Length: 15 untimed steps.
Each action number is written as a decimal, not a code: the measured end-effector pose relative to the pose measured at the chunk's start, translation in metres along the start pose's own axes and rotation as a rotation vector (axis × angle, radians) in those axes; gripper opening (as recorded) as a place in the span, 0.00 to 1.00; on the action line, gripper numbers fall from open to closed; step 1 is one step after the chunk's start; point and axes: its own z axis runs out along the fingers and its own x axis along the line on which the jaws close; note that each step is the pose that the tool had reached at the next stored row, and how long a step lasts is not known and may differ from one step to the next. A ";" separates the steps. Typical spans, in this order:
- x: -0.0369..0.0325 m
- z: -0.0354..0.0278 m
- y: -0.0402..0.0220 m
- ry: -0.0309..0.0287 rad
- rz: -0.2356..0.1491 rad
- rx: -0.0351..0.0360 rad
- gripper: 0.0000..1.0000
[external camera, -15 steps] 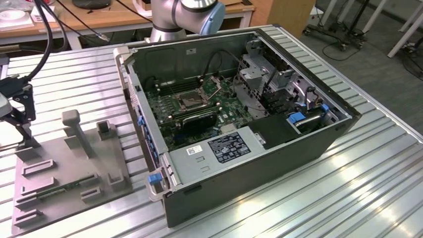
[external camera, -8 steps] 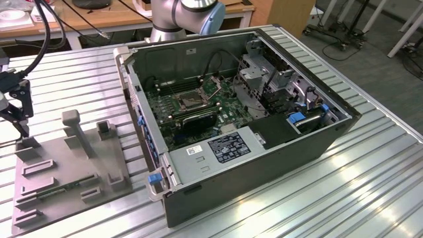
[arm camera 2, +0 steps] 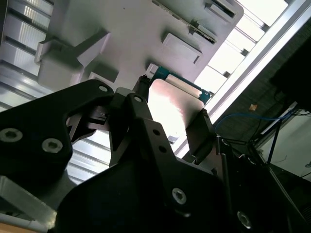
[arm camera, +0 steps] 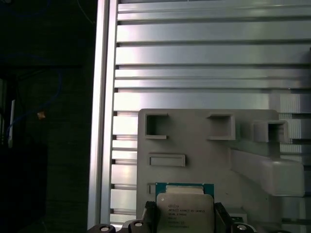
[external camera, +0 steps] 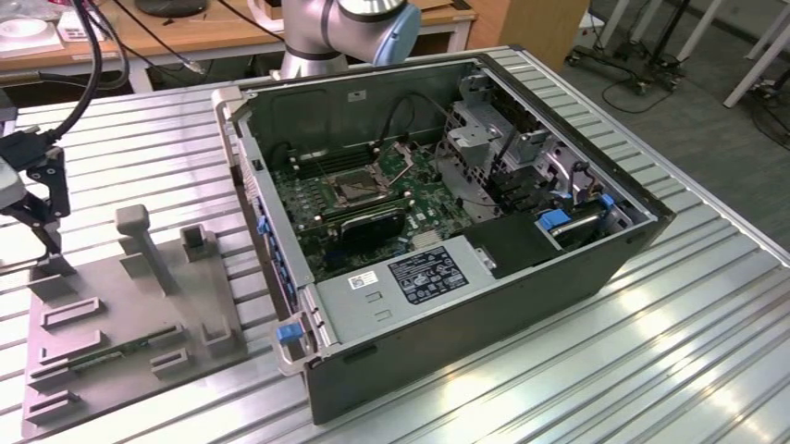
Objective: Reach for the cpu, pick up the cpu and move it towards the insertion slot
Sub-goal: 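Pick up the cpu and move it towards the insertion slot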
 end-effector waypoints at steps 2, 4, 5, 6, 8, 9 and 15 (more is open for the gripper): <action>-0.0025 0.0001 0.0000 0.0000 0.000 -0.0001 0.55; -0.0053 0.0000 0.0000 0.0002 0.000 0.0000 0.55; -0.0068 0.0000 -0.0001 0.0003 0.000 0.0000 0.55; -0.0084 0.0000 -0.0001 0.0004 0.000 0.0000 0.55; -0.0106 0.0000 -0.0001 0.0003 0.000 -0.0001 0.55; -0.0111 -0.0001 -0.0001 0.0004 0.000 -0.0001 0.55; -0.0126 -0.0046 0.0000 0.0004 0.000 0.0000 0.55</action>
